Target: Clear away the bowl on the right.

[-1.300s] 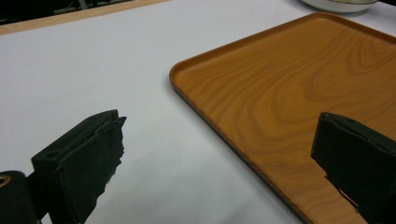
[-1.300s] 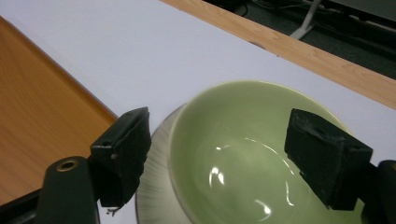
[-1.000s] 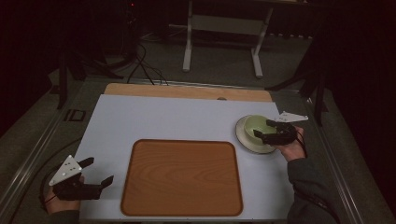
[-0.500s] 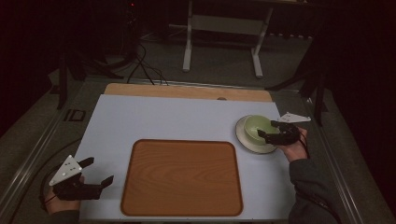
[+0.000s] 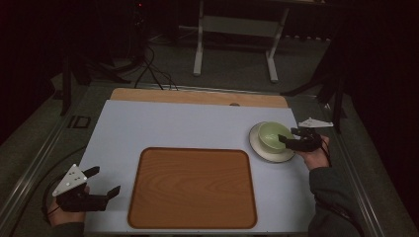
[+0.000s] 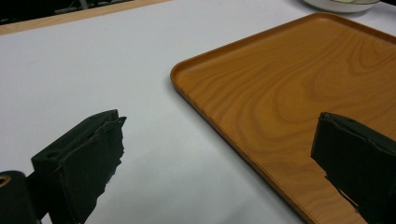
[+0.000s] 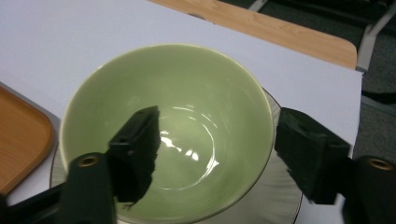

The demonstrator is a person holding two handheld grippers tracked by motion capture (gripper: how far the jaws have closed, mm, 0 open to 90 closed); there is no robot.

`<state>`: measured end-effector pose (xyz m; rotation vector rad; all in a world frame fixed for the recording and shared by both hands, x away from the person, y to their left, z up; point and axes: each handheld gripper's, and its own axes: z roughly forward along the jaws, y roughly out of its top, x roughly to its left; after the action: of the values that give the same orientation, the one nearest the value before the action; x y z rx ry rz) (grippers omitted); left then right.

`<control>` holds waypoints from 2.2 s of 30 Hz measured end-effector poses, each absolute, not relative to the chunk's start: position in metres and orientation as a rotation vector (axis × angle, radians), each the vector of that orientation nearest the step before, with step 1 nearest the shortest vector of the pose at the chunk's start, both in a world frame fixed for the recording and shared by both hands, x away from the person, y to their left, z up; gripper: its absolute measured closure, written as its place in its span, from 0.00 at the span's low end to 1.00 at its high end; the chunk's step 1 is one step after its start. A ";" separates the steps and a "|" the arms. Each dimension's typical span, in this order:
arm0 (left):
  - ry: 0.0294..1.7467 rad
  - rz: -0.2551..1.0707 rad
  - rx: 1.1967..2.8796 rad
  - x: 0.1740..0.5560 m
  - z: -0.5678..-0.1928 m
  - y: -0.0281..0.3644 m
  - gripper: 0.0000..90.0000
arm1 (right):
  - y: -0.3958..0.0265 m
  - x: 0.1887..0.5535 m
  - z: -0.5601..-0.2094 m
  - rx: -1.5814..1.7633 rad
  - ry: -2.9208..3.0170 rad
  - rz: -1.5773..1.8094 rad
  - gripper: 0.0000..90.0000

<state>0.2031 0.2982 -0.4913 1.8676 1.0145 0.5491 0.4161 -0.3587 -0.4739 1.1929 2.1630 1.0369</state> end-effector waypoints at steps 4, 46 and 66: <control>1.014 0.550 1.867 0.203 -0.491 0.298 0.03 | -0.360 0.419 -0.482 1.265 2.162 0.991 0.45; 1.015 0.554 1.865 0.202 -0.491 0.299 0.03 | -0.348 0.430 -0.483 1.522 2.189 0.976 0.92; 1.019 0.560 1.861 0.202 -0.490 0.299 0.03 | -0.349 0.423 -0.473 1.469 2.165 1.000 0.92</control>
<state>0.2021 0.2992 -0.4904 1.8611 1.0185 0.5597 0.4229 -0.3492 -0.4732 1.4693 2.1651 0.9996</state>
